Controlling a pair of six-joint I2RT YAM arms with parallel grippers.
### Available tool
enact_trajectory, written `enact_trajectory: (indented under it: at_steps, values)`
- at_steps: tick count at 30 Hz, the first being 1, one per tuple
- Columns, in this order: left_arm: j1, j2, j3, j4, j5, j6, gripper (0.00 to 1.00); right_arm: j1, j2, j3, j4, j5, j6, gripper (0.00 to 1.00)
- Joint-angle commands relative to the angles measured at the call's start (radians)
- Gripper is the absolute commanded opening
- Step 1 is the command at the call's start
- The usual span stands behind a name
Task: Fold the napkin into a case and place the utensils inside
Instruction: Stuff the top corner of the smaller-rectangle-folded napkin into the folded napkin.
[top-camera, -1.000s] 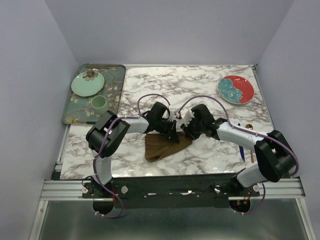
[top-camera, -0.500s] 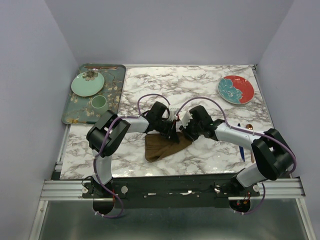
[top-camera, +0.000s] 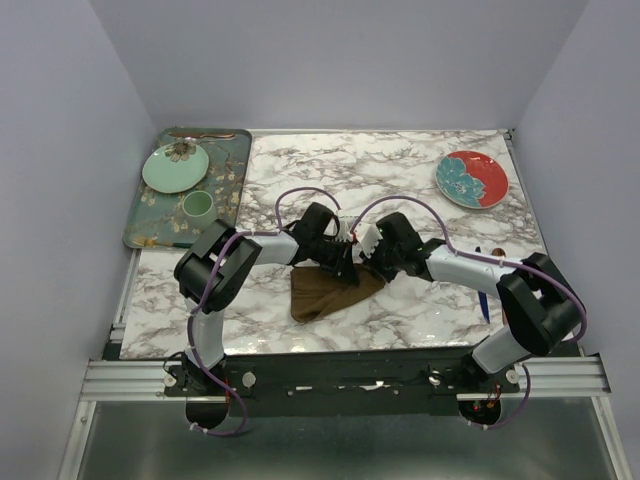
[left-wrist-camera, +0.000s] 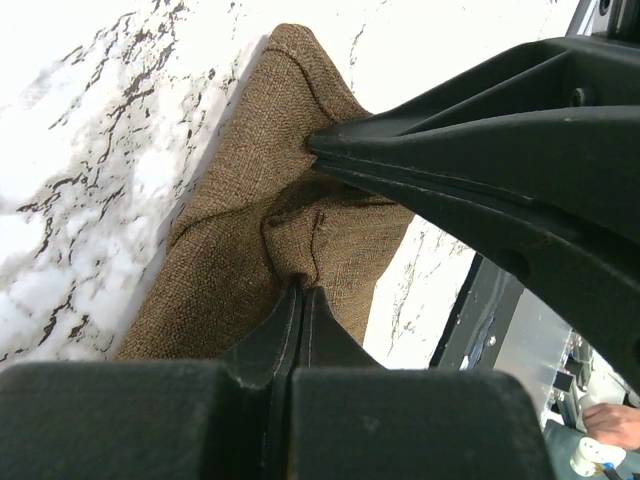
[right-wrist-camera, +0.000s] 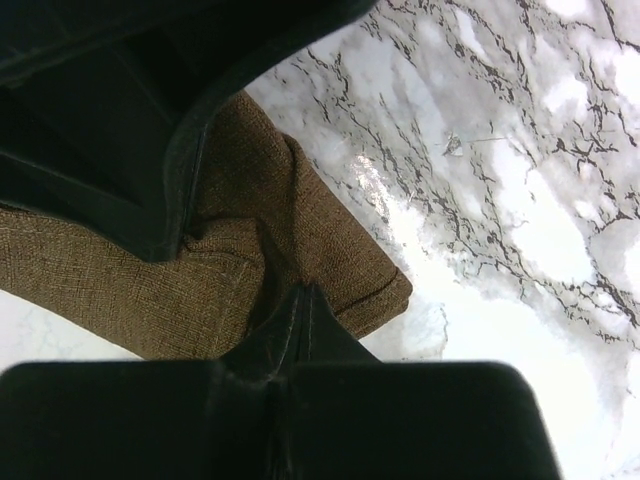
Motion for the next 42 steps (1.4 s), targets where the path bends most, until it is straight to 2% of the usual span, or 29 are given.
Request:
enact_trajectory:
  at_steps: [1, 12, 24, 36, 42]
  values:
    - [0.012, 0.041, -0.017, -0.052, -0.087, 0.032, 0.0, 0.006, -0.033, 0.044, -0.008, 0.023, 0.028, 0.01]
    - [0.021, 0.012, -0.006, -0.049, -0.075, 0.019, 0.0, 0.004, -0.076, 0.027, -0.023, 0.015, 0.032, 0.01]
    - [-0.002, -0.034, 0.07, -0.011, -0.018, -0.054, 0.0, 0.004, -0.05, 0.028, -0.025, 0.008, 0.036, 0.01]
    - [-0.004, 0.036, 0.113, -0.013, -0.023, -0.04, 0.0, 0.006, -0.056, 0.022, -0.02, 0.017, 0.047, 0.01]
    - [0.021, 0.091, 0.118, -0.074, -0.05, 0.009, 0.0, 0.004, -0.07, 0.028, -0.021, 0.048, 0.05, 0.01]
